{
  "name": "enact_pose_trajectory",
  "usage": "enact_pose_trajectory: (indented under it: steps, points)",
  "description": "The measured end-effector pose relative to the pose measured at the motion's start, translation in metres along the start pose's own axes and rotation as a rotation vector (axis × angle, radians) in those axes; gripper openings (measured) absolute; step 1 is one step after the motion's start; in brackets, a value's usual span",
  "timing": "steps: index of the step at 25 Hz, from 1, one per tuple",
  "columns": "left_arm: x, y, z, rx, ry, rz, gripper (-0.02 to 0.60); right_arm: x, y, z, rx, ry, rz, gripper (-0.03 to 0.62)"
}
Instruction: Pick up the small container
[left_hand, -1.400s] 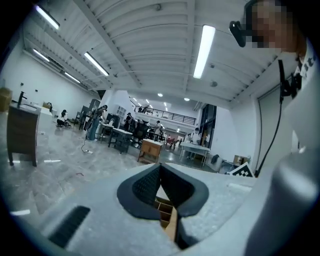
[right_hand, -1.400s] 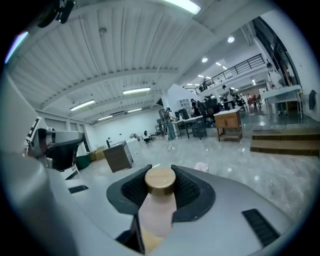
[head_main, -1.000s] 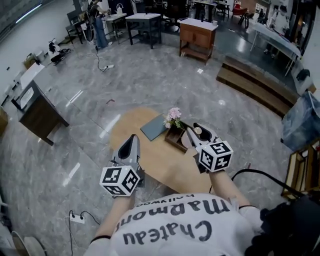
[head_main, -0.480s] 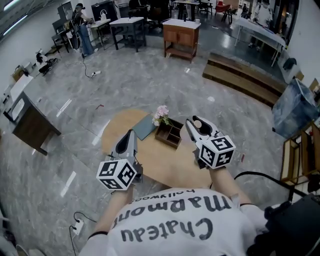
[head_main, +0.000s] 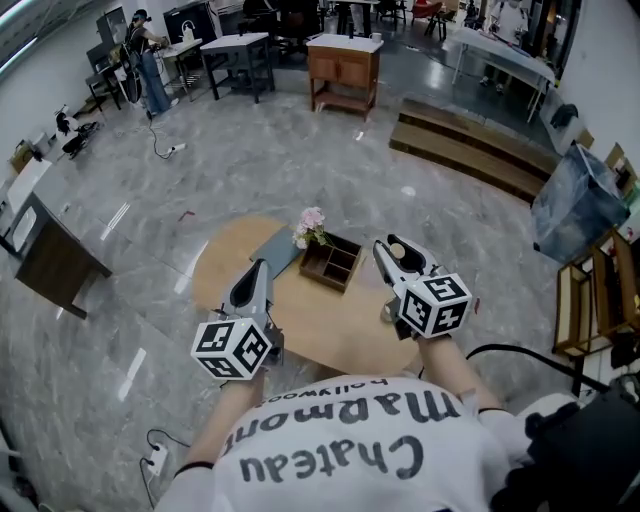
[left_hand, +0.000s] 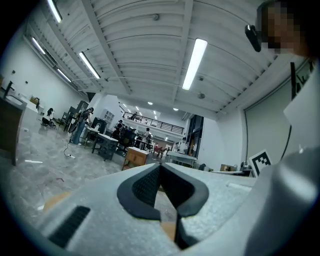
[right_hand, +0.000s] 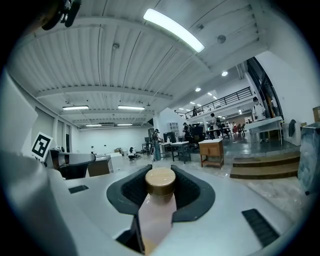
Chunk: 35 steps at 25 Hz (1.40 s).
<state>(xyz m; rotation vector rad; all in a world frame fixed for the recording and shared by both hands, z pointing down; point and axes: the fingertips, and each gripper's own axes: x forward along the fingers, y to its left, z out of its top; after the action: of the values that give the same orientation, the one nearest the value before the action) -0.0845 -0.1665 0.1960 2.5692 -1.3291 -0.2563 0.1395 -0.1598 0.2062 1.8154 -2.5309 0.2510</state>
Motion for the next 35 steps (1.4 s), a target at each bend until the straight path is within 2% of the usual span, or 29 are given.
enact_pose_trajectory:
  steps: [8,35]
  points:
    - [0.004,0.006,-0.010,-0.008,0.025,-0.004,0.014,0.001,-0.012,-0.014,0.013,0.048,-0.050,0.121]
    - [0.019,0.021,-0.019,-0.019,0.053,-0.005,0.014,0.016,-0.019,-0.025,0.001,0.087,-0.071,0.121]
